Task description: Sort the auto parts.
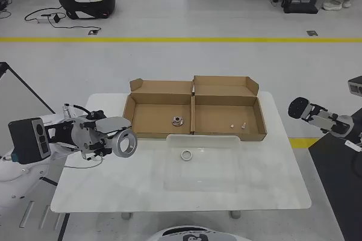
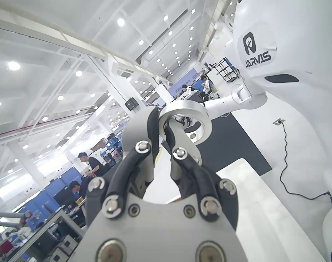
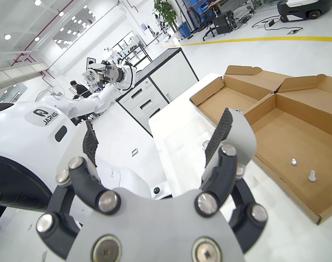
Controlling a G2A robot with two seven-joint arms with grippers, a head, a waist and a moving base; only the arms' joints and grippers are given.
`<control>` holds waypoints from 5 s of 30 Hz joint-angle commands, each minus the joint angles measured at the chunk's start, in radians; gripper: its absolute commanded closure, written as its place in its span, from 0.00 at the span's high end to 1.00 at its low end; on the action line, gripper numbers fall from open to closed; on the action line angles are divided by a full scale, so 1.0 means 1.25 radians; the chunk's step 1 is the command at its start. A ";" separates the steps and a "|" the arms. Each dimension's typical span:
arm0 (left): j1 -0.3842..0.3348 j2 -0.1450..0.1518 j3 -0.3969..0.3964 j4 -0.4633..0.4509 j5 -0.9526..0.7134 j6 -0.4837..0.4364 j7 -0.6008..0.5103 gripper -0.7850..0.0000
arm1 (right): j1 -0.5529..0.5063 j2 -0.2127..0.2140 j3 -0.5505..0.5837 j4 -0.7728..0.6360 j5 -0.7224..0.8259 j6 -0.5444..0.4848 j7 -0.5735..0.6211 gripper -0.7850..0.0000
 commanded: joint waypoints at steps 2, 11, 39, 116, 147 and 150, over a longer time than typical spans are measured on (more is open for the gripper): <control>0.000 0.000 0.000 0.000 0.000 0.000 0.000 0.00 | 0.000 0.000 0.000 0.000 0.000 0.000 0.000 1.00; 0.000 0.000 0.000 0.000 0.000 0.000 0.000 0.00 | 0.000 0.000 0.000 0.000 0.000 0.000 0.000 1.00; 0.039 -0.028 -0.007 -0.057 -0.188 0.007 0.007 0.00 | 0.000 0.000 0.000 0.000 0.000 0.000 0.000 1.00; 0.199 -0.142 -0.194 -0.114 -0.264 -0.077 -0.078 0.00 | 0.000 0.000 0.000 0.000 0.000 0.000 0.000 1.00; 0.102 -0.185 -0.110 -0.065 -0.269 -0.023 -0.444 0.00 | 0.000 0.000 0.000 0.000 0.000 0.000 0.000 1.00; 0.063 -0.197 -0.084 -0.059 -0.292 0.007 -0.509 0.00 | 0.000 0.000 0.000 0.000 0.000 0.000 0.000 1.00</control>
